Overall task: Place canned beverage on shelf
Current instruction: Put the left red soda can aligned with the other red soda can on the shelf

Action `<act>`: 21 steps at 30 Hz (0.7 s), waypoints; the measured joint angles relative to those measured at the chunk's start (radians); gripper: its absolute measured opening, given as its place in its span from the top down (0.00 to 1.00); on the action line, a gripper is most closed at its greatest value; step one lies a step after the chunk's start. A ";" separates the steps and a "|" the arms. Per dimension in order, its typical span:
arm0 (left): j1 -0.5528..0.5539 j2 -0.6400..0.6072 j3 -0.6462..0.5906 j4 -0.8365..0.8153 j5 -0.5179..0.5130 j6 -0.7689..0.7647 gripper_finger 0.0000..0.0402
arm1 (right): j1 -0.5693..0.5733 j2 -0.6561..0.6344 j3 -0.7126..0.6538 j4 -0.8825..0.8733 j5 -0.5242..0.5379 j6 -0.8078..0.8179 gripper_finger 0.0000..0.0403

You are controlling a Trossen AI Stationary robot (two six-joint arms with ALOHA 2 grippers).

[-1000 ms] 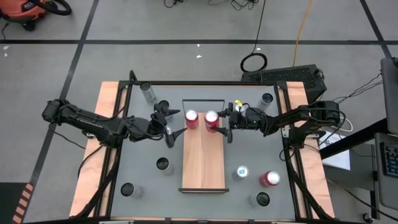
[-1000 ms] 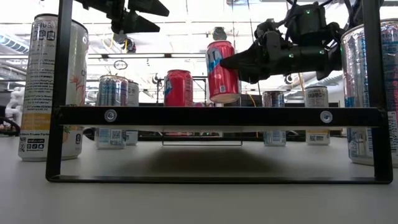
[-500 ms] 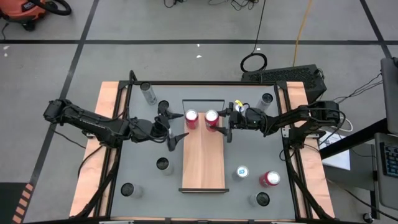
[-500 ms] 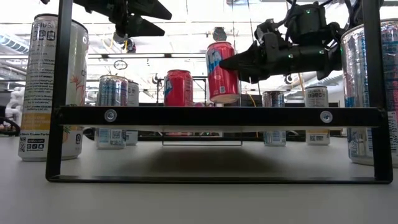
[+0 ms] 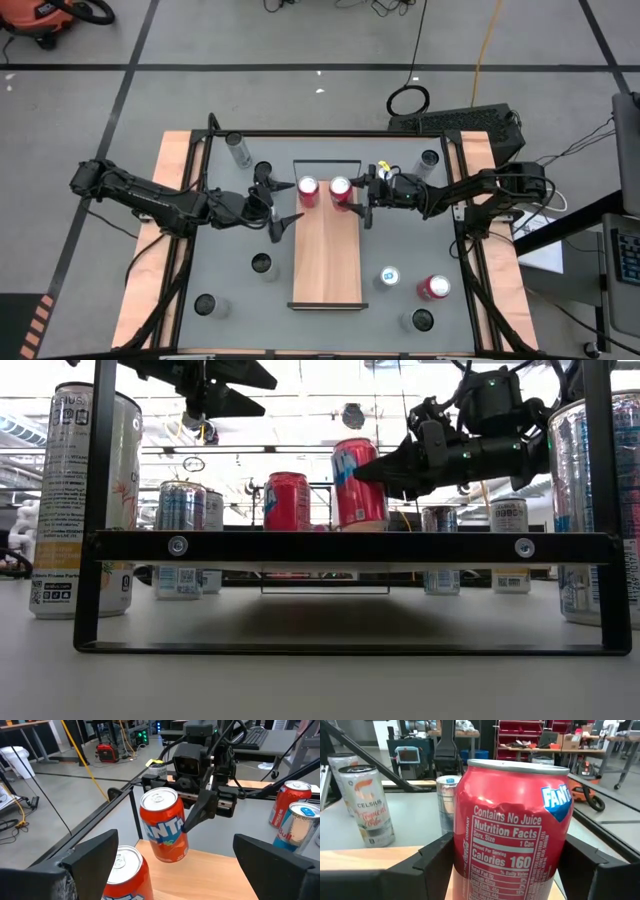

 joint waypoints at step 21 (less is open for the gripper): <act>0.000 0.000 0.000 0.012 0.004 0.008 0.01 | -0.002 0.168 0.023 0.133 0.077 -0.040 0.36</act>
